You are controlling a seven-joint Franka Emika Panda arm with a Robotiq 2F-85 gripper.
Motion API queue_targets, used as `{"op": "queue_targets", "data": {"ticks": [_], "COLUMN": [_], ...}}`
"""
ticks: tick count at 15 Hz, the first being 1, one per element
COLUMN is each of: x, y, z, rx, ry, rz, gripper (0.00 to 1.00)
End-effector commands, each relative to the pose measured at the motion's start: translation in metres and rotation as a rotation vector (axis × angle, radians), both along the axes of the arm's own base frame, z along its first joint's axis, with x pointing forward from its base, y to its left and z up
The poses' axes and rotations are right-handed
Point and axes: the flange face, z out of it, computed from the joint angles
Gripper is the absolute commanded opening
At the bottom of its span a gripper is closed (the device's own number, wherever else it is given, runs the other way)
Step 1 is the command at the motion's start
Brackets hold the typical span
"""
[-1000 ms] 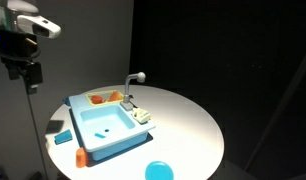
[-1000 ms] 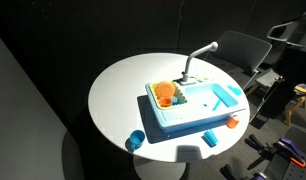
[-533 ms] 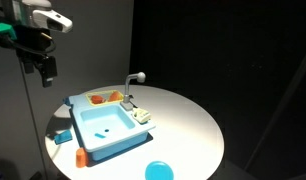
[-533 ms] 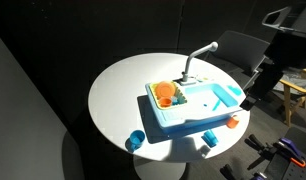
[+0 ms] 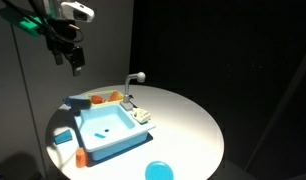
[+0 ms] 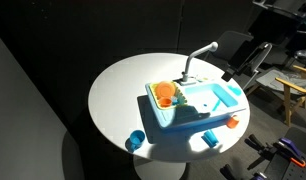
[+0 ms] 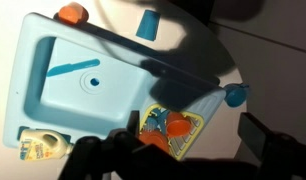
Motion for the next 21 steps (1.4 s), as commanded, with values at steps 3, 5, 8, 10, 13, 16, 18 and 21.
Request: {"op": "queue_targets", "data": {"ticks": [3, 5, 8, 10, 13, 16, 18, 21], "x": [0.043, 0.054, 0.068, 0.076, 0.084, 0.09, 0.092, 0.097], "y": [-0.009, -0.01, -0.011, -0.013, -0.015, -0.018, -0.019, -0.019], "z": [0.009, 0.009, 0.009, 0.008, 0.006, 0.002, 0.001, 0.001], "rx": [-0.045, -0.063, -0.098, -0.128, -0.16, -0.16, -0.157, -0.173], "ry": [-0.047, -0.047, -0.031, -0.017, 0.007, 0.047, 0.066, 0.072], "rz": [0.026, 0.036, 0.078, 0.127, 0.201, 0.309, 0.385, 0.448], "gripper": [1.0, 1.0, 1.0, 1.0, 1.0, 1.0, 1.0, 1.0]}}
